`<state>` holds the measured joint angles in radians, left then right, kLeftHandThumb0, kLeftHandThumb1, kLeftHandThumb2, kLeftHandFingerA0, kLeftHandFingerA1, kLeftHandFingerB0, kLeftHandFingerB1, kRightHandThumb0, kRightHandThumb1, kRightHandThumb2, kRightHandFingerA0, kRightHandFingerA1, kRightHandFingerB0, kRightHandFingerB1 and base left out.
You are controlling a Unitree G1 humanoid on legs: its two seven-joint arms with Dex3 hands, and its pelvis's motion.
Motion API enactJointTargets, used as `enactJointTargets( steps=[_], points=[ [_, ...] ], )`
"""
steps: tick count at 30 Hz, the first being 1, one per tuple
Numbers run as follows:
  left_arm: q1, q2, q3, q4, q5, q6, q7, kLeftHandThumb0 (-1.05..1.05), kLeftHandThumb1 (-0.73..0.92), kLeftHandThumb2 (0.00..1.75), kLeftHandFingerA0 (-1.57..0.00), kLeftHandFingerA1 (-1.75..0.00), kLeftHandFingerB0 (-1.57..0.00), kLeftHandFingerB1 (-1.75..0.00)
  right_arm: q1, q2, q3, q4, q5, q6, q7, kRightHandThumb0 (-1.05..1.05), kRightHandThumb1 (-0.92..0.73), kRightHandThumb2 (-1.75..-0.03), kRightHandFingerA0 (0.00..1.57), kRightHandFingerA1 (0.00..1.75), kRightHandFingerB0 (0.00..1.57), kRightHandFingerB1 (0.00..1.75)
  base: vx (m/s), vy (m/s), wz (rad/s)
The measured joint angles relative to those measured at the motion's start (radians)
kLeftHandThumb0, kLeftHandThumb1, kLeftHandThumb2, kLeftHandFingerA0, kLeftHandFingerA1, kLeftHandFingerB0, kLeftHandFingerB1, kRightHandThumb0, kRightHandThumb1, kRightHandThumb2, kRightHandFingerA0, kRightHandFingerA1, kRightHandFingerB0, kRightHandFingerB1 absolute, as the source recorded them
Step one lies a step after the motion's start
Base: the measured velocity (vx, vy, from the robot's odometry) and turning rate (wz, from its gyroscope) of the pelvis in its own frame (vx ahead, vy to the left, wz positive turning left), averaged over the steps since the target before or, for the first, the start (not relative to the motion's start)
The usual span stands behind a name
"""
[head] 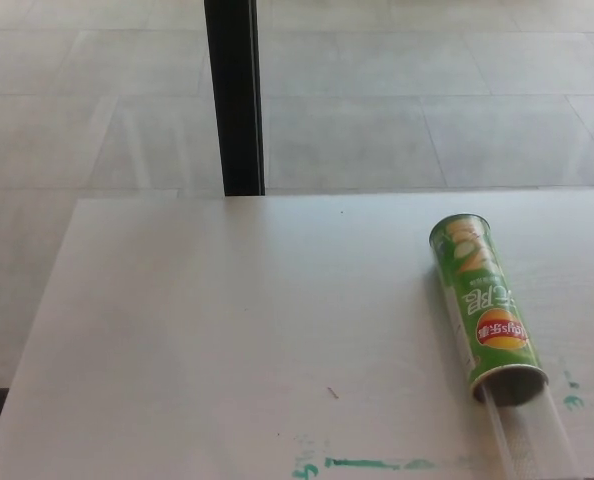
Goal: Use the right hand as a fist to push the chips tray inside its container kept in the middle of the desk
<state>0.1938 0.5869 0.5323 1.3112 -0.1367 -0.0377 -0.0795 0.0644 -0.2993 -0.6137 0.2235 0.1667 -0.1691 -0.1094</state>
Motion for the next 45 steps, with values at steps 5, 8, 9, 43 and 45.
enactJointTargets(
  steps=[5,8,9,43,45],
  points=[
    [-0.001,0.0,0.0,0.0,0.0,0.0,0.0,-0.75,0.55,1.35,-0.77,-1.29,-0.55,-1.08,0.058,0.036,0.076,-0.174,-0.002,0.005,0.013,-0.65,-0.81,-0.64,0.77,0.95,0.49,0.52,0.0,0.0,0.0],
    [-0.001,0.0,0.0,0.0,0.0,0.0,0.0,-0.75,0.57,1.35,-0.86,-1.29,-0.5,-1.02,0.108,0.043,0.132,-0.274,-0.003,0.007,0.026,-0.61,-0.82,-0.64,0.76,0.99,0.49,0.54,0.0,0.0,0.0],
    [-0.001,0.0,0.0,0.0,0.0,0.0,0.0,-0.75,0.57,1.35,-0.85,-1.28,-0.55,-1.04,0.124,0.044,0.149,-0.301,-0.003,0.007,0.031,-0.56,-0.85,-0.65,0.71,1.02,0.45,0.55,0.0,0.0,0.0],
    [-0.012,0.001,-0.007,-0.002,-0.006,0.001,0.001,-0.77,0.58,1.35,-0.81,-1.26,-0.55,-1.04,0.714,-0.405,0.456,-0.895,-0.307,-0.144,0.408,-0.6,-0.79,-0.63,0.82,0.85,0.56,0.49,0.0,0.0,0.0],
    [-0.012,0.001,-0.007,-0.002,-0.006,0.001,0.001,-0.74,0.58,1.35,-0.76,-1.23,-0.53,-1.02,0.704,-0.411,0.455,-0.89,-0.334,-0.148,0.417,-0.63,-0.81,-0.64,0.85,0.81,0.57,0.48,0.0,0.0,0.0]
  ],
)
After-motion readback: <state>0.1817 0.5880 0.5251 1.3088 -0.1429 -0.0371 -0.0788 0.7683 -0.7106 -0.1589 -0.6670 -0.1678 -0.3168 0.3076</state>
